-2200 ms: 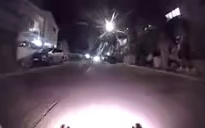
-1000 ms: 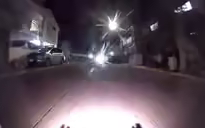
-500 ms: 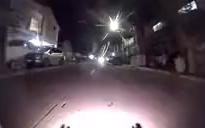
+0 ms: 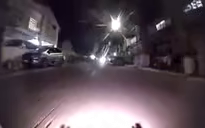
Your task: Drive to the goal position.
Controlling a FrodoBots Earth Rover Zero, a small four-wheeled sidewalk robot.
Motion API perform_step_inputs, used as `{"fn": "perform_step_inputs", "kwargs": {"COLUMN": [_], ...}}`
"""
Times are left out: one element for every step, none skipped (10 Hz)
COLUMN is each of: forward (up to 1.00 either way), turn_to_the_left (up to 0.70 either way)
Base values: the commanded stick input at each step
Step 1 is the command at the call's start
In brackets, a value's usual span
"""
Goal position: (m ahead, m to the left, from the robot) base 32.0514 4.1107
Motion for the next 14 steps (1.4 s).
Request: {"fn": "perform_step_inputs", "kwargs": {"forward": [0.85, 0.85, 0.85, 0.85, 0.85, 0.85, 0.85, 0.85, 0.85, 0.85, 0.85, 0.85, 0.85, 0.85], "turn_to_the_left": [0.00, 0.00, 0.00, -0.22, -0.30, -0.34, -0.23, -0.03, 0.00, 0.00, 0.00, 0.00, 0.00, 0.00]}}
